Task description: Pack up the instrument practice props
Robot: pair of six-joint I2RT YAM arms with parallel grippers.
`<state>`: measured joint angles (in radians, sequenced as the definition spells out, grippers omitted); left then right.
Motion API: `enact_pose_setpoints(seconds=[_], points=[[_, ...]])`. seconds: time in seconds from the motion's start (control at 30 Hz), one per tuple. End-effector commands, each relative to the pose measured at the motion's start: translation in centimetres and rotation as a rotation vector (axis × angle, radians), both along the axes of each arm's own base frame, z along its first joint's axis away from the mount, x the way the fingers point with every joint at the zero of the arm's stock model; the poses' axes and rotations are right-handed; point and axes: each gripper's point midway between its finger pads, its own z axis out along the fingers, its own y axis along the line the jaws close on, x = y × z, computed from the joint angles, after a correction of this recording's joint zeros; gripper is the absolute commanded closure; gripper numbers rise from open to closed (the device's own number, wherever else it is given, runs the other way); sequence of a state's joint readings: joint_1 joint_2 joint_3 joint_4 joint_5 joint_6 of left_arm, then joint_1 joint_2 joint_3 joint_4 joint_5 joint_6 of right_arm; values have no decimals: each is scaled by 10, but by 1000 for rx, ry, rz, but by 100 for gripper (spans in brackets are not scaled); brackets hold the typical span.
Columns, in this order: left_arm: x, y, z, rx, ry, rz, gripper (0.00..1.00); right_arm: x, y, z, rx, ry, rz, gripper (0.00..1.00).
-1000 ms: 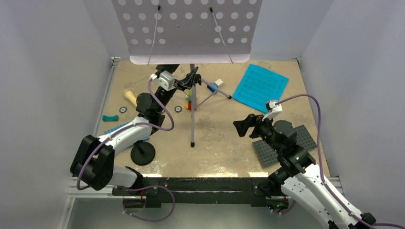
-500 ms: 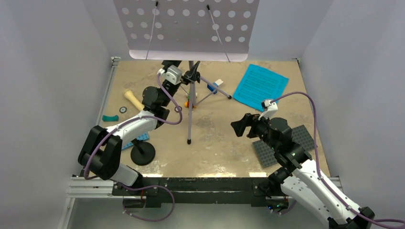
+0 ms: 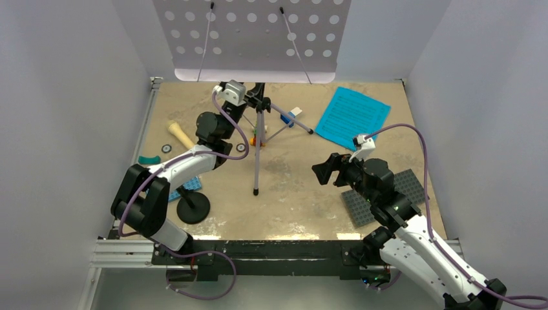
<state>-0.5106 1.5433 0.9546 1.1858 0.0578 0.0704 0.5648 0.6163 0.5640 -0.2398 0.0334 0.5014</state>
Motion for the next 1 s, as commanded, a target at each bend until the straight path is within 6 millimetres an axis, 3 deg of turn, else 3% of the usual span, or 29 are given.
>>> enact_pose_setpoints(seconds=[0.0, 0.2, 0.4, 0.8, 0.97], points=[[0, 3, 30, -51, -68, -7, 46, 3, 6, 25, 41, -59, 14, 8], [5, -1, 23, -47, -47, -13, 63, 1, 3, 29, 41, -68, 11, 8], [-1, -3, 24, -46, -46, -39, 99, 1, 4, 36, 48, -80, 13, 8], [-45, 5, 73, -115, -94, -150, 100, -1, -9, 54, 26, -138, -22, 8], [-64, 7, 81, -119, -102, -198, 100, -6, -15, 60, 29, -153, -34, 7]])
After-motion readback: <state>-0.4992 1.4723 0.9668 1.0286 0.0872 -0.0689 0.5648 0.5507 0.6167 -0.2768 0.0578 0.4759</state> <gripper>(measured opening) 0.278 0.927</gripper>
